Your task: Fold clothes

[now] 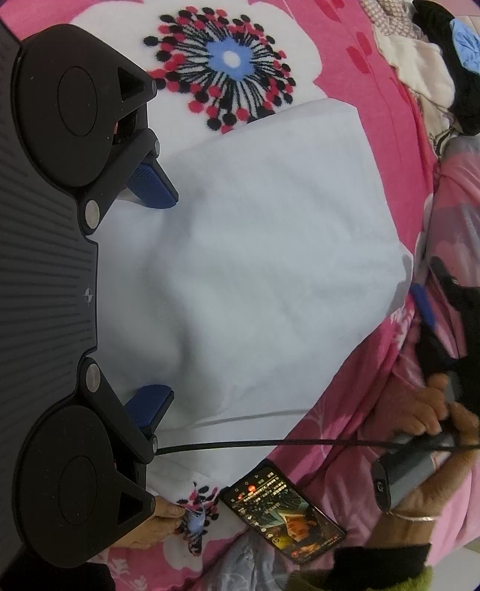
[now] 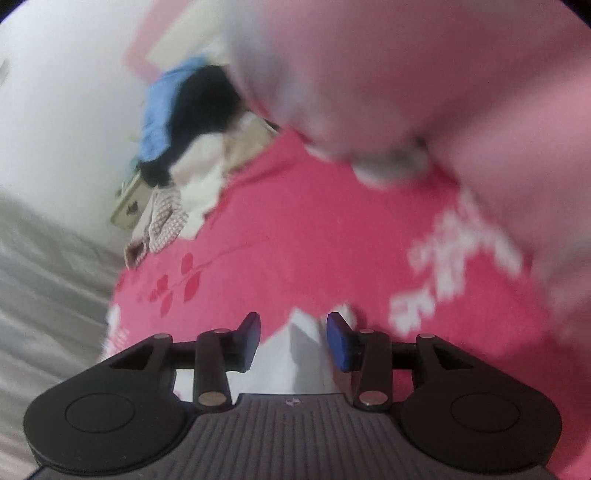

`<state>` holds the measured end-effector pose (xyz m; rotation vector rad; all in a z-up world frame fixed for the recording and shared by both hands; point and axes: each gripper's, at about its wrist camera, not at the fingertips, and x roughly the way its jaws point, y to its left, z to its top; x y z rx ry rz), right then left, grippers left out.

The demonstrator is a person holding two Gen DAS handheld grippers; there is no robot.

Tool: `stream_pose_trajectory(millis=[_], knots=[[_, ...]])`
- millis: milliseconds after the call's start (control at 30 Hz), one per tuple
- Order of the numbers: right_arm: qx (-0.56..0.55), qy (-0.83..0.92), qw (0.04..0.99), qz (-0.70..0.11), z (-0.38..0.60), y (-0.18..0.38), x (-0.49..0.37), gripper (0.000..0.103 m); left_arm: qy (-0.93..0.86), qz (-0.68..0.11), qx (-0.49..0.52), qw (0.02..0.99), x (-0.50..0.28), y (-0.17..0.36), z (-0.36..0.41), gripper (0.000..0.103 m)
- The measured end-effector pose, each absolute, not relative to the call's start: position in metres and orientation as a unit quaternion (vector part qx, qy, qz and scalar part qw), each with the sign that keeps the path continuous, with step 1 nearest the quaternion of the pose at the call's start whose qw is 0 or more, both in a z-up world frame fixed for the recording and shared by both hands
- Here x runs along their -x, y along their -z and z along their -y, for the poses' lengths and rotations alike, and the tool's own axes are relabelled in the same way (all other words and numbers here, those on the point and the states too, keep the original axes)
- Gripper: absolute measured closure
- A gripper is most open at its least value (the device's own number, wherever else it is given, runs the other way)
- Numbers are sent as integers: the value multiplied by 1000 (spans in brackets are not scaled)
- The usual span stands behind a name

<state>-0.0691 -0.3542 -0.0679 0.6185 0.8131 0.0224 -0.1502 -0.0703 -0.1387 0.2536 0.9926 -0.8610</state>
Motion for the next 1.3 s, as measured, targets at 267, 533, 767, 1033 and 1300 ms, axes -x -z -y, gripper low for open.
stream_pose_trajectory(millis=[267, 533, 767, 1033, 1300], knots=[[-190, -7, 878, -438, 323, 98, 52, 92, 395, -460, -122, 786, 153, 137, 71, 0], [-125, -14, 903, -410, 316, 75, 64, 92, 398, -460, -117, 785, 151, 137, 68, 0], [-88, 16, 896, -434, 312, 99, 52, 95, 396, -457, -116, 788, 153, 133, 65, 1], [-51, -35, 922, -382, 302, 51, 89, 91, 386, -387, -40, 836, 108, 92, 42, 1], [-59, -35, 898, -435, 301, 91, 66, 91, 341, -392, -63, 852, 24, 127, 82, 2]])
